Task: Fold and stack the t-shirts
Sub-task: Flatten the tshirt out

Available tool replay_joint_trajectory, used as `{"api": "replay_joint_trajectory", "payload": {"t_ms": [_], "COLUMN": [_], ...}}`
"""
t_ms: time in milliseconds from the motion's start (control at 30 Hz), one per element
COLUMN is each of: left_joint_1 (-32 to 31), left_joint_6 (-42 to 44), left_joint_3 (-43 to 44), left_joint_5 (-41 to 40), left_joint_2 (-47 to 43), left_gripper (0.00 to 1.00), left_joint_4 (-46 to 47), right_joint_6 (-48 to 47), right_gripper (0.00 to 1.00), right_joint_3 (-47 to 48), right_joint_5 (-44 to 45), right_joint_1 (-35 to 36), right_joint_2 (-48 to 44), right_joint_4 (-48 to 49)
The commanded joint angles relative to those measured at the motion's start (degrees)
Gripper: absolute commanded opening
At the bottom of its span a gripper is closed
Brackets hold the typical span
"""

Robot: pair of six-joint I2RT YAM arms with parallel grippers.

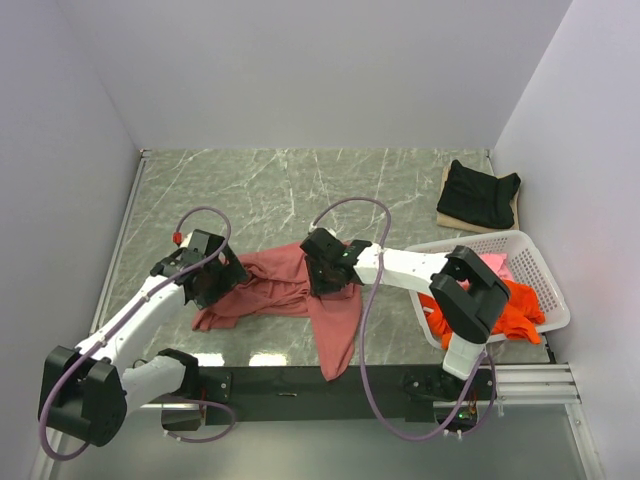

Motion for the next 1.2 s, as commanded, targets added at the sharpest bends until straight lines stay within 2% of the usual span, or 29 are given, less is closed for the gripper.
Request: {"api": "replay_joint_trajectory", "payload": {"t_ms": [0,167,233,267,300,367,667,767,800,933,967,1067,1133,1167], "left_joint_1": [0.0,-0.1,0.0,0.0,-0.1,0.0,0.0,0.0,-0.1,0.0,-0.1,0.0,0.0,0.0], "left_joint_6": [0.9,1.4,1.6,1.6,1.6,1.8,4.8,6.6,7.1,8.3,8.2,8.0,8.0,8.1], "left_joint_3": [2.2,2.3,2.5,2.7,2.7,2.8,6.4,8.1,8.6,10.0,10.0,9.8,10.1,10.3], "left_joint_5": [0.4,0.7,0.8,0.8,0.7,0.4,-6.2,-7.9,-8.2,-9.6,-10.1,-10.2,-10.5,-10.7], "left_joint_2": [0.5,1.1,1.5,1.5,1.6,1.8,8.5,11.8,12.8,15.9,16.0,15.3,15.2,15.3], "left_gripper": [0.97,0.97,0.97,0.97,0.97,0.97,0.94,0.86,0.80,0.67,0.58,0.47,0.37,0.28], "left_joint_4": [1.5,1.8,1.8,1.8,1.9,2.0,2.2,2.2,2.0,1.2,1.3,1.7,1.4,1.3], "right_joint_6": [-0.6,-0.5,-0.7,-0.7,-0.7,-0.6,1.5,2.3,2.6,3.1,3.3,3.4,3.5,3.6], "right_gripper": [0.35,0.33,0.28,0.25,0.14,0.02,0.00,0.00,0.00,0.00,0.00,0.00,0.00,0.00], "right_joint_3": [0.1,-0.2,-0.6,-0.7,-0.8,-0.8,-2.3,-3.8,-4.3,-5.5,-5.7,-6.1,-6.4,-6.6], "right_joint_5": [-0.4,-0.4,-0.7,-0.9,-1.0,-0.9,0.4,0.6,0.6,1.1,1.2,1.6,1.8,1.8], "right_joint_1": [-0.1,-1.1,-1.2,-1.3,-1.6,-1.9,-2.8,-3.2,-3.3,-3.7,-4.0,-4.3,-4.6,-4.7], "right_joint_2": [-3.4,-2.8,-3.0,-3.2,-3.6,-4.2,-12.2,-14.9,-15.9,-17.8,-18.4,-19.5,-20.0,-20.5], "right_joint_4": [2.1,1.6,1.9,2.1,2.2,1.9,-2.1,-2.5,-2.5,-2.7,-2.8,-2.8,-2.8,-2.8]}}
